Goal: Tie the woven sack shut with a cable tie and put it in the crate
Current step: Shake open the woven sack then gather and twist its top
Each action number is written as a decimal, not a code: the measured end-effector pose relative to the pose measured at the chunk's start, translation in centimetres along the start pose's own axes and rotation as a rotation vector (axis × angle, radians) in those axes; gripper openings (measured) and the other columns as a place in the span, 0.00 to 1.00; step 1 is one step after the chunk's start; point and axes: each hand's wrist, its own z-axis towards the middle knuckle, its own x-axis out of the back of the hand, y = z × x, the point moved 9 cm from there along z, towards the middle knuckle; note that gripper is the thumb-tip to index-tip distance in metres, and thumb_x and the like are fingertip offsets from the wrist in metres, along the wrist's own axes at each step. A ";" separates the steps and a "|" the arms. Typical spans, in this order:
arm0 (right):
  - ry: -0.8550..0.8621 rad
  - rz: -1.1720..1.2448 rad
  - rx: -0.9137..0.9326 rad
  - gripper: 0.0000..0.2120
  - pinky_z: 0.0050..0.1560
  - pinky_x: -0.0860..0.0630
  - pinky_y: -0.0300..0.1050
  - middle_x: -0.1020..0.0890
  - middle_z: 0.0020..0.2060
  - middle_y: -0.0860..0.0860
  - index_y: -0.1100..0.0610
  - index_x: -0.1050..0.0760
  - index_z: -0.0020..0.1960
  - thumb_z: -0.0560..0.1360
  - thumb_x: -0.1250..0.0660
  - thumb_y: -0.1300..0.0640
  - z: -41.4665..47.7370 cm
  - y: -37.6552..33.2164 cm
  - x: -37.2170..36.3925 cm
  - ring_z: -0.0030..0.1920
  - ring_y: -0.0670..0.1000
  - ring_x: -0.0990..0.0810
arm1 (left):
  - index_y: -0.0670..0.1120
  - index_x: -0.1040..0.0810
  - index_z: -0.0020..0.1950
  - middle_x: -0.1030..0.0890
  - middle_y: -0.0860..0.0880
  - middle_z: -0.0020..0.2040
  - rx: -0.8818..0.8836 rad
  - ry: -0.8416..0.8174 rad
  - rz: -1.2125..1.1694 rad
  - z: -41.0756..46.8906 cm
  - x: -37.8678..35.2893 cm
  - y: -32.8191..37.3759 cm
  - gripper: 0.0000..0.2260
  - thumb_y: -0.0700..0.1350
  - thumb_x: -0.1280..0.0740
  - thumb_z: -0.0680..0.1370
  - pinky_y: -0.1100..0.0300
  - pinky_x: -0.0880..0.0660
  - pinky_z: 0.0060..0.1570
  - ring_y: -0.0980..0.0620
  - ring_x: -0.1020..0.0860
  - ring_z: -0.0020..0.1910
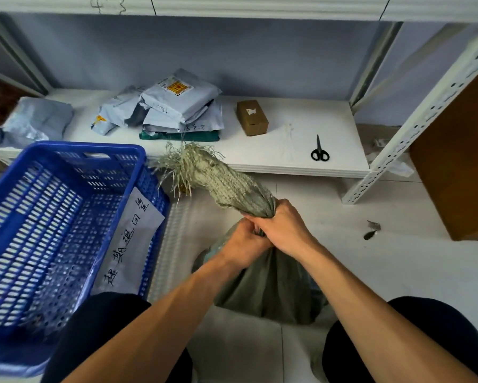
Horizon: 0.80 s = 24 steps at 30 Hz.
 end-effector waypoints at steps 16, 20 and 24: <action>-0.238 0.125 0.045 0.41 0.60 0.22 0.47 0.20 0.58 0.46 0.51 0.29 0.65 0.62 0.28 0.26 2.3 -2.0 -1.9 0.58 0.46 0.20 | 0.37 0.34 0.76 0.29 0.34 0.73 0.303 0.185 -0.458 3.3 1.3 -2.6 0.26 0.54 0.52 0.86 0.47 0.31 0.67 0.34 0.29 0.71; -0.202 0.101 -0.029 0.33 0.55 0.21 0.46 0.15 0.49 0.47 0.51 0.20 0.56 0.71 0.40 0.24 6.0 1.0 0.8 0.51 0.48 0.16 | 0.46 0.16 0.37 0.16 0.40 0.45 0.442 0.223 -0.638 5.6 3.1 -3.5 0.27 0.69 0.36 0.75 0.45 0.22 0.58 0.42 0.17 0.44; -0.119 -0.075 -0.168 0.24 0.51 0.20 0.50 0.14 0.38 0.51 0.56 0.18 0.49 0.80 0.40 0.36 11.1 7.8 3.5 0.41 0.51 0.16 | 0.41 0.19 0.39 0.21 0.38 0.39 0.445 0.067 -0.742 7.1 2.0 -3.5 0.28 0.62 0.42 0.82 0.51 0.23 0.46 0.43 0.20 0.35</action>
